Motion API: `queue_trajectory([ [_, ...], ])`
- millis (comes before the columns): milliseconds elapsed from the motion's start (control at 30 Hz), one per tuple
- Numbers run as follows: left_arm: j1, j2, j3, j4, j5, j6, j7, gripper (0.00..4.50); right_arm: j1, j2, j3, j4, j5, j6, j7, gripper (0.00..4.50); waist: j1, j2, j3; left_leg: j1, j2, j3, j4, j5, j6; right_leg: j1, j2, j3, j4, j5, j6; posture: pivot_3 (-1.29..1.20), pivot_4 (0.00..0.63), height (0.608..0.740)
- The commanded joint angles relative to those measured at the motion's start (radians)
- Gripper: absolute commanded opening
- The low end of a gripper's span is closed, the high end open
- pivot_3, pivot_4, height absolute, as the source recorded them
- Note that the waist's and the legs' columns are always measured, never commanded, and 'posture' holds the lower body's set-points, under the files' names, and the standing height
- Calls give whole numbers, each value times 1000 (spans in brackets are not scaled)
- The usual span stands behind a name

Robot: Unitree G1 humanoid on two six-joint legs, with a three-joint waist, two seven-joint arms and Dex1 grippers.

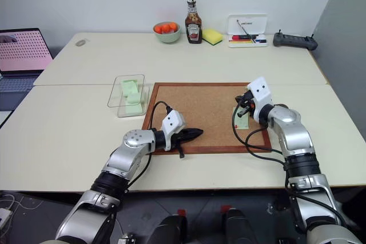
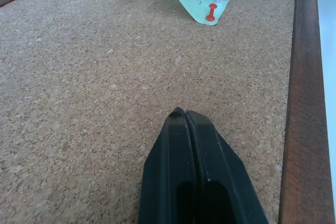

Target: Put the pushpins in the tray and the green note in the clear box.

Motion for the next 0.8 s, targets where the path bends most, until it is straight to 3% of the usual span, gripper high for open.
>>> queue_trajectory([
  [33,34,7,-33,28,31,20,-12,0,28,-72,-73,-118,29,46,4,12,1,0,0,0,0,0,0,0,0,0,0,0,0,0,0,0,150,740],
  [367,21,-2,-36,49,32,8,-14,0,219,-287,-63,-256,-49,64,41,12,0,1,-1,0,0,1,0,0,0,0,0,1,-1,0,0,0,150,740],
  [667,-2,-17,-39,79,37,-10,-15,0,242,-344,53,-122,-228,-76,0,12,3,1,-1,0,0,2,1,0,0,1,0,1,-1,1,2,0,150,740],
  [800,-1,-17,-34,79,36,-12,-12,0,213,-335,47,-48,-255,-107,-35,696,4,1,-1,0,-1,2,1,0,0,1,0,1,-2,1,2,0,150,740],
])
